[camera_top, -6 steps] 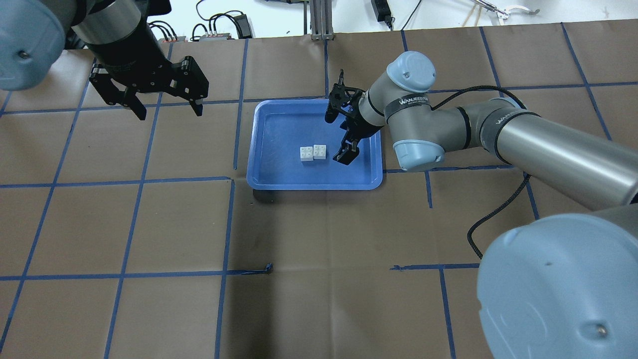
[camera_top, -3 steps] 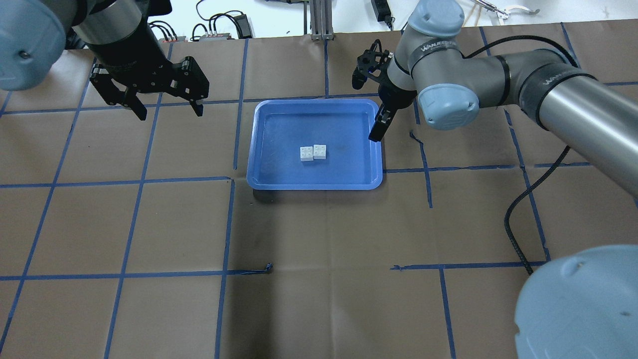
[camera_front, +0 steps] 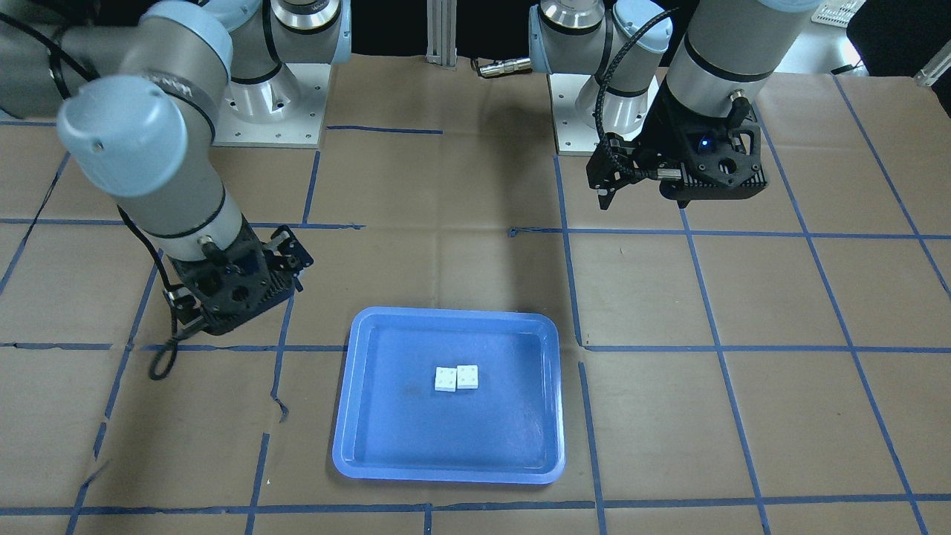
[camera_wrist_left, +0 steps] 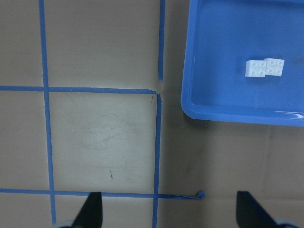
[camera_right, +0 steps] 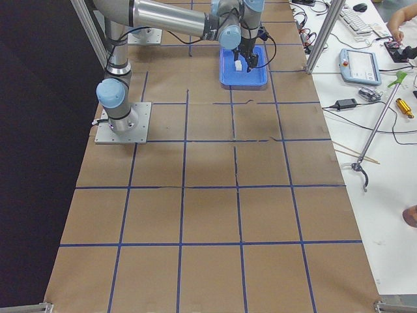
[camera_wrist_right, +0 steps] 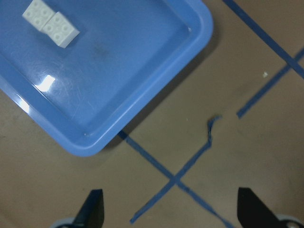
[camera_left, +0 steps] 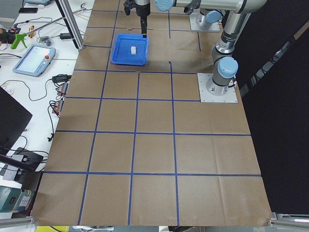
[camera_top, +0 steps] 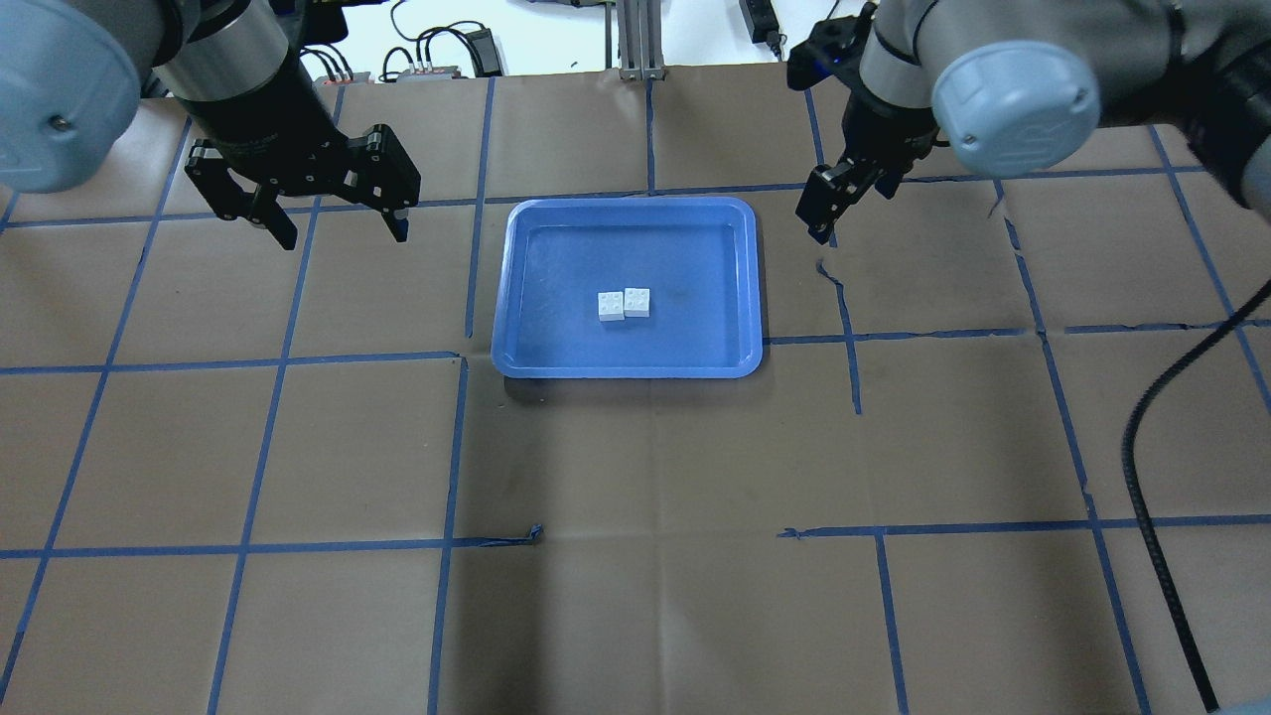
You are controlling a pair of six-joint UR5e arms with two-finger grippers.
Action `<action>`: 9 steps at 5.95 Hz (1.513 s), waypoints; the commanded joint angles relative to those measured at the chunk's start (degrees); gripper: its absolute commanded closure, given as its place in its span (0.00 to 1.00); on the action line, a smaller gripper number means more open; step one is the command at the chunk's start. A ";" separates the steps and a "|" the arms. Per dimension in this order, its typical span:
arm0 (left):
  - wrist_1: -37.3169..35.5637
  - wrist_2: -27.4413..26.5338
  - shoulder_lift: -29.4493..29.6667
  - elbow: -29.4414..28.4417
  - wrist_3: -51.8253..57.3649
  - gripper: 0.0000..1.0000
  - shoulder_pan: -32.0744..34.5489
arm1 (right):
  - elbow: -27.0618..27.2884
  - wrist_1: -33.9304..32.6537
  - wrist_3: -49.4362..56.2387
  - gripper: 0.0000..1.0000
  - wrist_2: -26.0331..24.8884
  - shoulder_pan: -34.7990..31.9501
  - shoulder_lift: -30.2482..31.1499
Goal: Assemble white blocks and place on blue tray
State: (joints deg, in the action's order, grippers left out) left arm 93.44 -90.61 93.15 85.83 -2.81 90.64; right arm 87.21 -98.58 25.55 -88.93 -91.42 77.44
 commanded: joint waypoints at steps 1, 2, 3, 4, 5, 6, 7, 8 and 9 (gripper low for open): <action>-0.01 0.00 0.01 0.13 0.00 0.00 0.06 | -1.86 6.47 -20.18 0.00 -4.30 1.15 6.82; -0.01 0.00 -0.08 0.13 0.00 0.00 0.06 | -3.35 11.35 -25.49 0.00 -3.71 1.15 7.71; -0.01 0.00 0.01 0.13 0.00 0.00 0.06 | -4.84 14.44 -28.50 0.00 -3.44 1.15 7.90; 0.07 0.00 -0.08 0.21 0.00 0.00 0.15 | -5.03 14.47 -28.80 0.00 -0.66 1.07 7.98; -0.01 0.00 -0.08 0.47 0.00 0.00 0.24 | -5.03 14.47 -28.80 0.00 -0.54 1.06 7.99; -0.01 0.00 -0.08 0.48 0.00 0.00 0.24 | -5.03 14.47 -28.80 0.00 -0.54 1.06 8.25; -0.01 0.00 -0.08 0.48 0.00 0.00 0.24 | -4.94 14.56 -28.80 0.00 -0.54 1.06 8.34; -0.01 0.00 -0.08 0.48 0.00 0.00 0.24 | -4.86 14.56 -28.80 0.00 -0.54 1.06 8.34; 0.07 0.00 -0.08 0.48 0.00 0.00 0.24 | -4.77 14.47 -28.80 0.00 -0.54 1.06 8.34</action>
